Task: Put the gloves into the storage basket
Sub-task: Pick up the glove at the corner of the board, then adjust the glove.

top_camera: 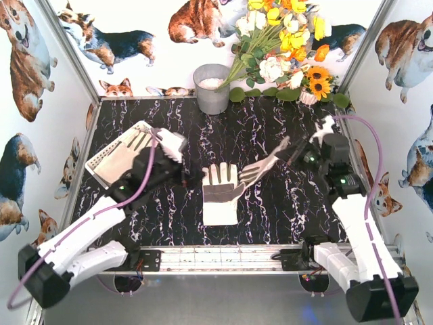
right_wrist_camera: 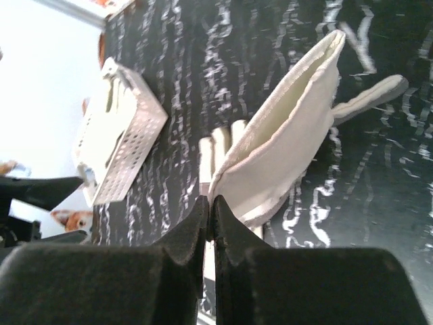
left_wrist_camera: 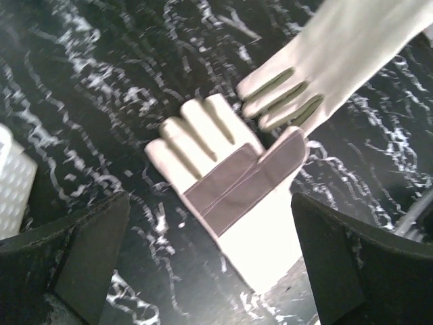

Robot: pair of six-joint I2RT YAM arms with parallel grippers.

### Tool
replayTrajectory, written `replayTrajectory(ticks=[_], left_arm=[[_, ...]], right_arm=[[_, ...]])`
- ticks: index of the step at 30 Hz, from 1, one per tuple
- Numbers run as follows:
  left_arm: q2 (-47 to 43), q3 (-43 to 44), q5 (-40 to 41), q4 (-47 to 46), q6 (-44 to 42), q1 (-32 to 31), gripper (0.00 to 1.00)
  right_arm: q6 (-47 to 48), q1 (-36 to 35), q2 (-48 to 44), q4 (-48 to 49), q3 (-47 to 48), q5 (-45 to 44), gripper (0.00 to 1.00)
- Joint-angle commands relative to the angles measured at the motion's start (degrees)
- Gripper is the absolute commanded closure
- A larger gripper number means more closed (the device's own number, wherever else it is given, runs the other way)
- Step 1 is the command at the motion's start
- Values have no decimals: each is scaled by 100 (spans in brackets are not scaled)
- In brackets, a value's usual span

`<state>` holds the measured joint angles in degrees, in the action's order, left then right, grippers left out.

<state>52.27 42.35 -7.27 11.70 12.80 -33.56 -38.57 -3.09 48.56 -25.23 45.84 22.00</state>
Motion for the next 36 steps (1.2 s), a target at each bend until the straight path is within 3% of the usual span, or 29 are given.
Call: replayTrajectory(ticks=[1, 6, 9, 22, 24, 29, 30, 31, 36], left_arm=[[459, 649, 911, -717, 231, -1063, 0], [1487, 1252, 1325, -1296, 175, -2098, 0], [1935, 1520, 1389, -1572, 103, -2393, 0], [2892, 1228, 1640, -3100, 570, -2457, 3], [3070, 1415, 1756, -3079, 498, -2453, 17], [3139, 1712, 2419, -2777, 447, -2453, 87], [3062, 1669, 2438, -2818, 426, -2453, 95], [2975, 1602, 2405, -2875, 399, -2453, 99], [2429, 1443, 2356, -2390, 219, -2436, 100]], right_arm=[[127, -663, 291, -135, 874, 278, 100], [-163, -1439, 428, 103, 1083, -80, 100], [-316, -1751, 489, 235, 1226, -201, 100], [-592, -2020, 576, 621, 1440, -170, 100], [-612, -2020, 557, 654, 1429, -147, 100], [-540, -2020, 408, 734, 1265, -229, 100], [-549, -2020, 332, 816, 1184, -248, 100], [-504, -2013, 259, 841, 1133, -287, 100], [147, -2011, 40, 547, 1209, -476, 67]])
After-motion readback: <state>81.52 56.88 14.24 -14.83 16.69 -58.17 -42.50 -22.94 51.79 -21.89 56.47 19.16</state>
